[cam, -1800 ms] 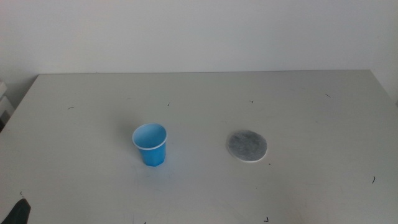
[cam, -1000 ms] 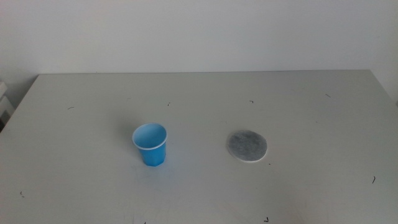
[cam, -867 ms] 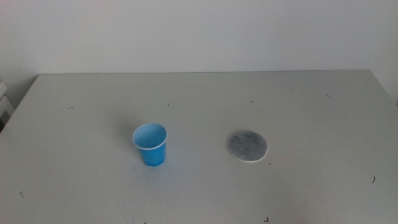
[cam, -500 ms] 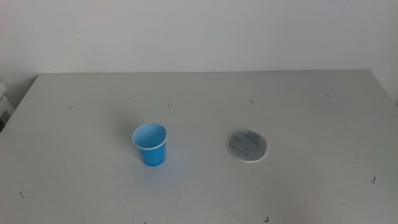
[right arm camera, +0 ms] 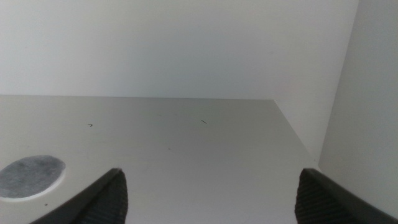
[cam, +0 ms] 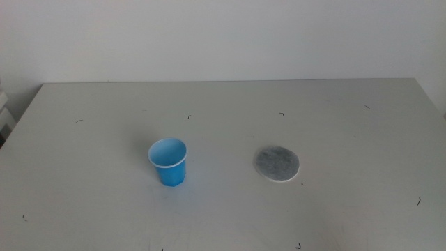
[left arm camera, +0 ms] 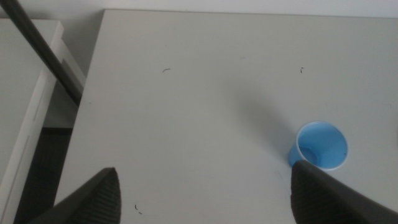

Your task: Place an empty cup on a cup mat.

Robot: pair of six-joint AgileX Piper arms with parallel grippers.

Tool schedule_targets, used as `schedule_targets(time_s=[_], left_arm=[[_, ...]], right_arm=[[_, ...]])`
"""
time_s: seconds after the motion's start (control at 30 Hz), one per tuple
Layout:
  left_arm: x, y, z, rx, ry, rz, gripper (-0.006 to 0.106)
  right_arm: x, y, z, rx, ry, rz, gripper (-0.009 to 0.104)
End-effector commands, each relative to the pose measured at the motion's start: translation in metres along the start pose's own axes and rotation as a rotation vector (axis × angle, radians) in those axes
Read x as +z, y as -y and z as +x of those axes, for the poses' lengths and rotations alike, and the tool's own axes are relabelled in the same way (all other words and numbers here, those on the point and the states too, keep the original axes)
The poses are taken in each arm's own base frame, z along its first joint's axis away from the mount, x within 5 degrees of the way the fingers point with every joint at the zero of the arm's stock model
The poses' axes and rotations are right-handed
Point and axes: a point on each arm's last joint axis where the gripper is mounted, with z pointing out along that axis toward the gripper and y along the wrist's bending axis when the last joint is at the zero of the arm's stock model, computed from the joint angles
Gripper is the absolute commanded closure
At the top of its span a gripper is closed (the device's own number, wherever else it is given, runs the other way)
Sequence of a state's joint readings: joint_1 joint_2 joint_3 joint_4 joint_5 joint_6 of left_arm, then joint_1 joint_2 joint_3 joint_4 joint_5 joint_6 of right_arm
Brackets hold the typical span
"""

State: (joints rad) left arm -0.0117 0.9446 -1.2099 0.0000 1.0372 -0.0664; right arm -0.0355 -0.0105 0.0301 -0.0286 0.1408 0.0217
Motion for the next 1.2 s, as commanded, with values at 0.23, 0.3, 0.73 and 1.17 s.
schedule_targets(time_s=[0.23,0.3,0.73,1.17], left_arm=[[0.035,0.013,-0.035,-0.022,-0.064,0.114,-0.005],[0.047,0.016,-0.036,-0.026,-0.096,0.142,-0.005],[0.117,0.058,-0.032,0.023,-0.254,0.275,-0.005],[0.204,0.096,-0.004,0.061,-0.444,0.268,-0.005]], right_arm=[[-0.003,0.000,-0.011,-0.019,0.109,0.000,0.001],[-0.003,0.000,-0.011,-0.019,0.109,0.000,0.001],[-0.003,0.000,-0.011,-0.019,0.109,0.000,0.001],[-0.003,0.000,-0.011,-0.019,0.109,0.000,0.001]])
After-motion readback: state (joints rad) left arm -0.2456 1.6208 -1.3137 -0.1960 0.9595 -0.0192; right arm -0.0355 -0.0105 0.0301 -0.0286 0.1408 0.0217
